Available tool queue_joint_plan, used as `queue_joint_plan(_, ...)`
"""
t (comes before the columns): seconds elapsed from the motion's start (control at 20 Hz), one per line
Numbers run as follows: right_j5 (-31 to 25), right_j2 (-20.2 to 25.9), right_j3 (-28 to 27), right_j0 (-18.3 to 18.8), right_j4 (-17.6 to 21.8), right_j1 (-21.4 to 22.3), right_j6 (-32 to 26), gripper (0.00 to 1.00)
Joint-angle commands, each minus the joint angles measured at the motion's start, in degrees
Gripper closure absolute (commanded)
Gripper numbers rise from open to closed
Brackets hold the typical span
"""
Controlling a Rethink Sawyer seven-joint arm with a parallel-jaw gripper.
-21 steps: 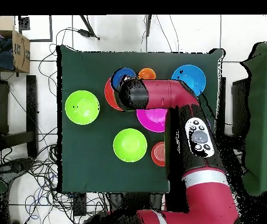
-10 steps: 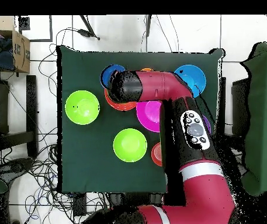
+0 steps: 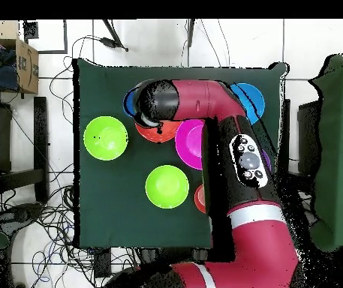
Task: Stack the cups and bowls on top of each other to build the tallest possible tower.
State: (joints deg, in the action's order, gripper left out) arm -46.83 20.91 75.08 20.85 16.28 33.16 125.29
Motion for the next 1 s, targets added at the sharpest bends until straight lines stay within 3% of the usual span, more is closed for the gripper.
queue_joint_plan(0.05, -8.1, 3.9, -4.3, -0.2, 2.4, 1.7, -13.4, 1.0)
queue_joint_plan(0.2, -8.4, 4.1, -5.0, -0.2, 3.2, 1.6, -13.9, 1.0)
queue_joint_plan(0.4, -13.9, 4.6, -10.7, -0.2, 3.5, 0.1, -15.5, 1.0)
queue_joint_plan(1.0, -16.8, 5.2, -13.8, 1.9, 4.0, 0.5, -18.8, 1.0)
